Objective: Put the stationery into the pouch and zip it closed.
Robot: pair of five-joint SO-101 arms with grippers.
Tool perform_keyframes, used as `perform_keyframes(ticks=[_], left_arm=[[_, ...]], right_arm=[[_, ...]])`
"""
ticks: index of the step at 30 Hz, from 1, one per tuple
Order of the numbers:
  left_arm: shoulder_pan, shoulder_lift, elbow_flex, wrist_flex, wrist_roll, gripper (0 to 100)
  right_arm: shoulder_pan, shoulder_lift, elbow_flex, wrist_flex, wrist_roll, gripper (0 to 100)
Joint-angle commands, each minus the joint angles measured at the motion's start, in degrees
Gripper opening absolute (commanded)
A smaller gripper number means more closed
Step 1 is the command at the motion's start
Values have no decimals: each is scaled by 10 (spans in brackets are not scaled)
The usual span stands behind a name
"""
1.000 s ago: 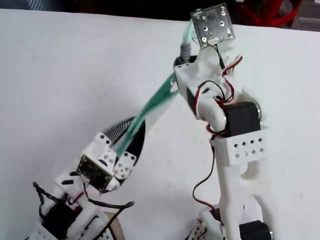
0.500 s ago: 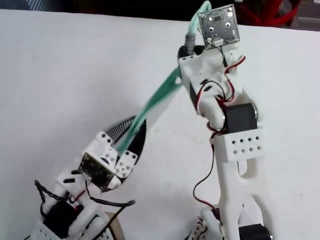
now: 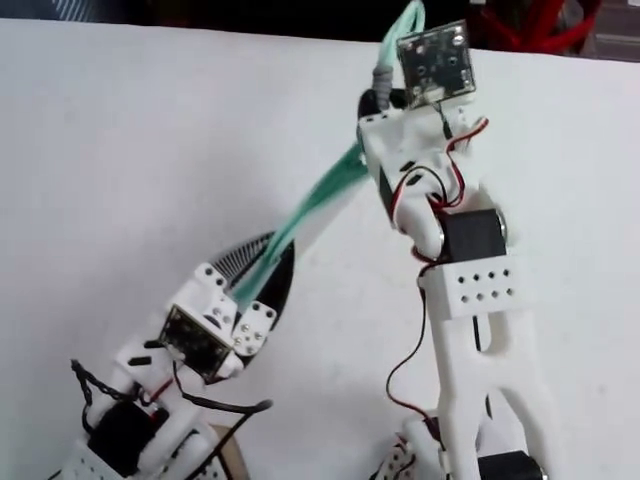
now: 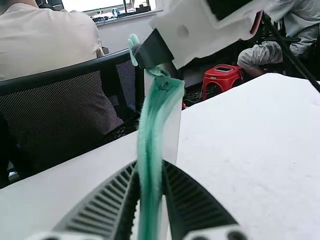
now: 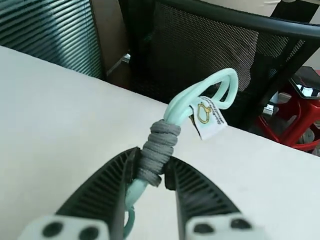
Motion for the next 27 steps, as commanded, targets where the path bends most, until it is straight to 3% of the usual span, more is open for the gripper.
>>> perform_keyframes(ticks=[1, 11, 27], left_arm=[[-21, 4, 8, 21, -5, 23], [-55, 4, 8, 18, -1, 22], [-55, 4, 8, 18, -1, 22]], right_arm=[[90, 9, 18, -21, 42, 18], [150, 9, 53, -114, 47, 18], [168, 9, 55, -116, 43, 18]])
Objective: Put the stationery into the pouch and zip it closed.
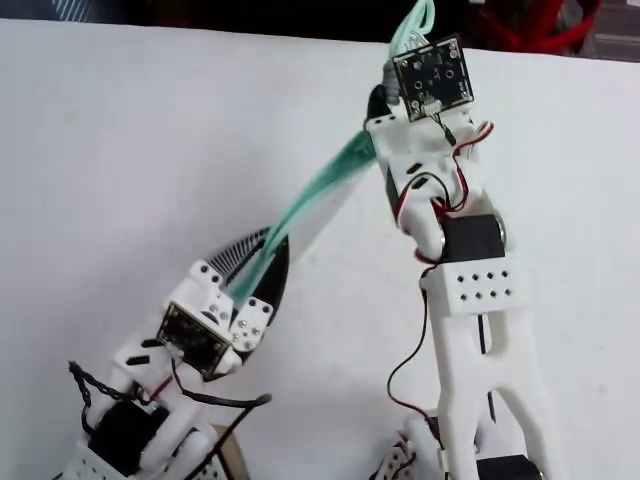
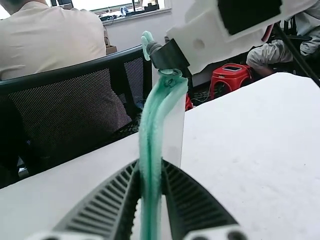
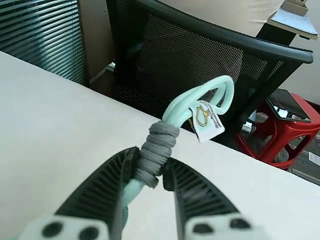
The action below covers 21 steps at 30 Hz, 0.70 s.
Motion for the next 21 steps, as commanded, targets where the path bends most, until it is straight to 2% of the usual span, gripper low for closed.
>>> perform_keyframes(ticks=[1, 5, 11, 21], left_arm=[[-29, 4, 8, 18, -1, 22], [-29, 4, 8, 17, -1, 22], [-29, 4, 11, 17, -1, 22], [-29, 4, 54, -40, -3, 22]], right_arm=[[132, 9, 1, -22, 9, 18], [131, 3, 1, 2, 7, 39], [72, -45, -10, 124, 11, 294], [54, -176, -8, 251, 11, 265]])
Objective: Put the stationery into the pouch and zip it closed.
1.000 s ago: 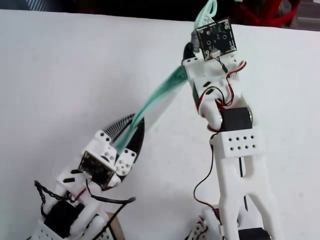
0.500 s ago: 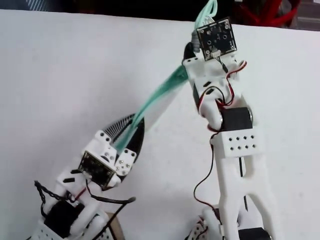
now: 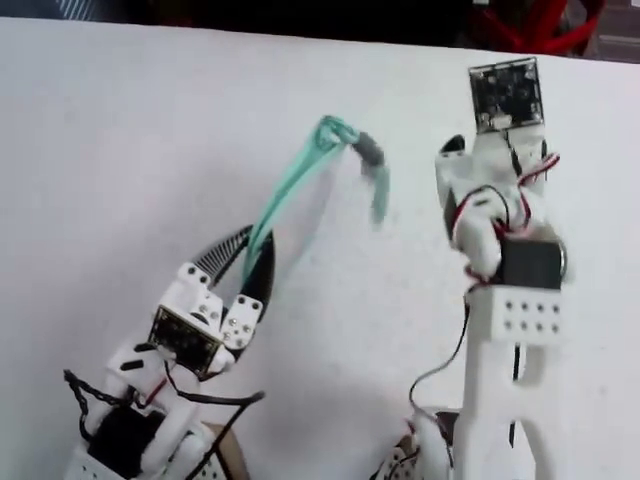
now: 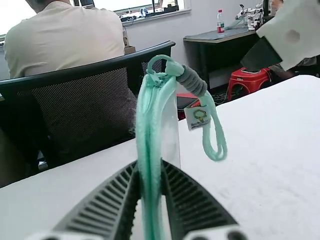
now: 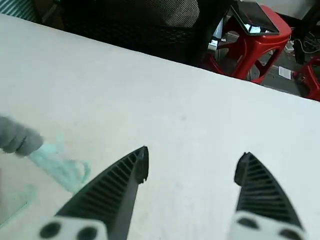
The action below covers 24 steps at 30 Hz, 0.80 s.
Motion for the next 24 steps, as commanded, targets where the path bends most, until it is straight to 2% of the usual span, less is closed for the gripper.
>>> perform_keyframes(ticks=[1, 6, 11, 16, 21, 24], left_arm=[[-5, 4, 11, -3, -4, 22], [-6, 4, 11, -3, -5, 23], [-29, 3, 12, -3, -3, 23], [-43, 3, 32, -40, -3, 23], [-43, 3, 59, -72, -4, 23], [-43, 3, 57, -73, -3, 23]], right_arm=[[8, -54, -11, 29, 5, 265], [6, -112, 32, 48, 2, 265], [5, -212, 139, 42, 1, 265], [1, -328, 268, -15, 0, 265], [-36, -433, 403, -73, -49, 265], [-52, -478, 478, -110, -55, 265]])
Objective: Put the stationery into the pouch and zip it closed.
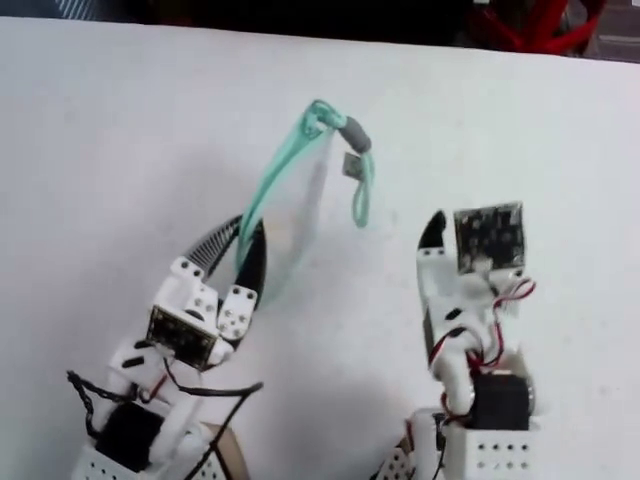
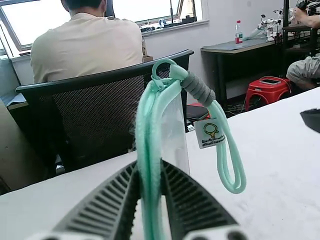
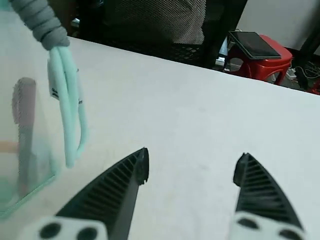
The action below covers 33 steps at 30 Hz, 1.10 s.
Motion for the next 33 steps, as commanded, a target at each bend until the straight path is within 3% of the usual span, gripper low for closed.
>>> perform_keyframes(ticks=[1, 7, 15, 19, 25, 28, 33], left_arm=[[-6, 3, 10, -4, -3, 23], [-62, 4, 10, -99, -1, 23], [-77, 24, -87, -58, -6, 23], [-130, 144, -173, -102, -6, 23], [-196, 423, -322, -234, -6, 24], [-189, 532, -386, -255, -6, 24], [-136, 593, -418, -264, -37, 24]], right_arm=[[-15, -50, 75, -53, -10, 265], [-14, -90, 189, -141, -10, 265], [-13, -103, 213, -149, -11, 265], [-12, -107, 225, -153, -11, 265], [-12, -107, 228, -153, -11, 265], [-11, -107, 228, -153, -11, 265], [-11, -107, 234, -153, -10, 265]])
